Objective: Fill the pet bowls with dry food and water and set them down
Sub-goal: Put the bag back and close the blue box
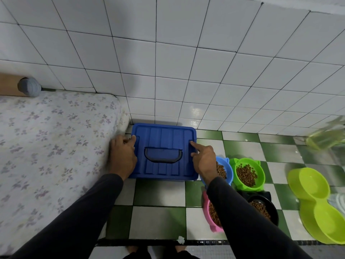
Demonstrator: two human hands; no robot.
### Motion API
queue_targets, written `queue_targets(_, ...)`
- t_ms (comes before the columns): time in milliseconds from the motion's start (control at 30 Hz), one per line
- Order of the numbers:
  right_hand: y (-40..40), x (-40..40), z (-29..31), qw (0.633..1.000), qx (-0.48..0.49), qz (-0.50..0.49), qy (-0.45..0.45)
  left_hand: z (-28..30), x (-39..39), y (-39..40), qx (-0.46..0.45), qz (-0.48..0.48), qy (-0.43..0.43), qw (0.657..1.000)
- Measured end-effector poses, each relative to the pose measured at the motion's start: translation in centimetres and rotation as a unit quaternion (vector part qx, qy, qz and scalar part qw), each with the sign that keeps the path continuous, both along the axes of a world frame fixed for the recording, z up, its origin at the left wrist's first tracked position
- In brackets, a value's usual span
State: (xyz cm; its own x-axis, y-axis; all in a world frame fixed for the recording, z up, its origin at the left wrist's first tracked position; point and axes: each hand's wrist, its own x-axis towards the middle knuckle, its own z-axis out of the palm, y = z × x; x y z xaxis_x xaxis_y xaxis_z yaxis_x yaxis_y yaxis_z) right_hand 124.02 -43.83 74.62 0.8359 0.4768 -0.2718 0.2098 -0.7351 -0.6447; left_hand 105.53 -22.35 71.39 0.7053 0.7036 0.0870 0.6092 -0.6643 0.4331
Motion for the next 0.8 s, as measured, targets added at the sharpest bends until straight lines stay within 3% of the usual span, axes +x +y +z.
queue_targets(200,-0.2,-0.1,0.8,0.995,0.039,-0.047,0.082,0.7,-0.1,-0.3,-0.096,-0.009,-0.081,0.992)
queue_targets(433,-0.1,0.0,0.6,0.996,0.013,-0.076,0.046,1.3,0.2,-0.4,-0.156,0.041,-0.100,0.982)
queue_targets(600,0.3,-0.4,1.3,0.999,-0.039,-0.026,0.000,1.7,0.5,-0.8,-0.133,0.050,-0.110,0.984)
queue_targets(800,0.9,-0.5,1.7,0.994,-0.100,-0.012,-0.034,1.5,0.5,-0.8,-0.055,0.028,-0.044,0.997)
